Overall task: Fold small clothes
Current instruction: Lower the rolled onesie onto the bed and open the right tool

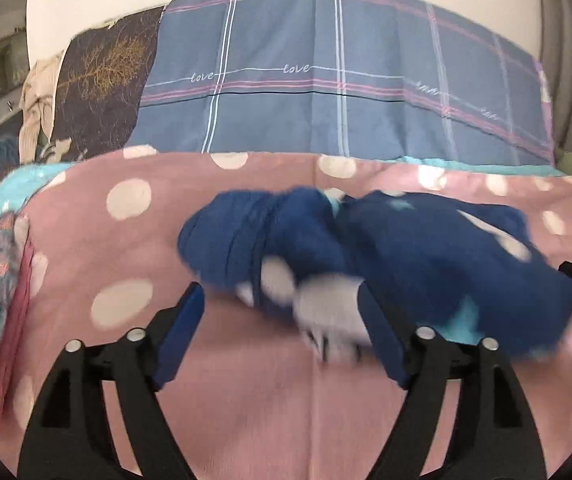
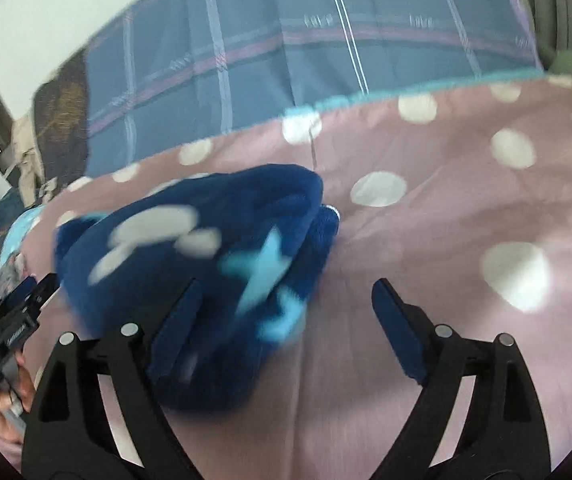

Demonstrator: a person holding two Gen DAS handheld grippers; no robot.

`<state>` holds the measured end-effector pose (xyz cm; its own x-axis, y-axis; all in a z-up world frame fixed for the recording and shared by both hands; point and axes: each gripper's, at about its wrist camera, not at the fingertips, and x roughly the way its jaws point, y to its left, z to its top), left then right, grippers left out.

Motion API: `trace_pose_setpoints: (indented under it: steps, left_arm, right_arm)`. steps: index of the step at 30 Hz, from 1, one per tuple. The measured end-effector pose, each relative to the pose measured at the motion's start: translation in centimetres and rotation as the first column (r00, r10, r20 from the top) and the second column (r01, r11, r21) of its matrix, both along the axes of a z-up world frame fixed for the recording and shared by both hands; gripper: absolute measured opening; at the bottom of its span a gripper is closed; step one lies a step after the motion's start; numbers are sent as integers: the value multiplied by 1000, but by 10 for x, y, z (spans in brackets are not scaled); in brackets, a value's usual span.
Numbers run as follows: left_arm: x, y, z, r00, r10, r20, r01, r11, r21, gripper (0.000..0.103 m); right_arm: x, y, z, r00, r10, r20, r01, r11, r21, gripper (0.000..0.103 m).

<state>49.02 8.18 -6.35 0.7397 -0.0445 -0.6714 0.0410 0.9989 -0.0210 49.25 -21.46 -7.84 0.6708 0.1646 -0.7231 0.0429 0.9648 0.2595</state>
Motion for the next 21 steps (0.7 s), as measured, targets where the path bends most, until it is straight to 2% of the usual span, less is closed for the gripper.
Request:
trace_pose_setpoints:
  steps: [3,5,6,9,13,15,17,19,21]
  left_arm:
    - [-73,9,19,998,-55,40,59,991,-118,91]
    - [-112,12,26,995,-79,63,88,985,-150,93]
    - [-144,13,33,992,-90,84,102,983,-152,96]
    - [-212,8,43,984,-125,123,139,984,-109,101]
    - [-294,-1,59,974,-123,188,129,992,-16,102]
    - [-328,-11,62,975,-113,190,101,992,75,102]
    - [-358,-20,64,975,-135,179,115,986,119,102]
    - [-380,-23,67,978,-123,168,107,989,102,102]
    - [-402,-26,73,982,-103,159,93,993,72,102]
  right_arm:
    - [-69,5,22,998,52,40,-51,998,-38,90]
    - [-120,11,35,993,92,72,-87,994,-59,90]
    - [-142,17,42,990,106,91,-100,992,-73,90]
    - [-221,30,60,980,143,141,-127,985,-117,90]
    - [-312,48,84,964,163,211,-123,974,-192,91]
    - [-346,53,91,958,151,243,-108,977,-182,92]
    - [-373,56,97,960,138,245,-108,985,-132,93]
    - [-397,60,98,964,129,231,-108,989,-104,93]
    - [-412,65,100,966,109,233,-79,987,-138,93]
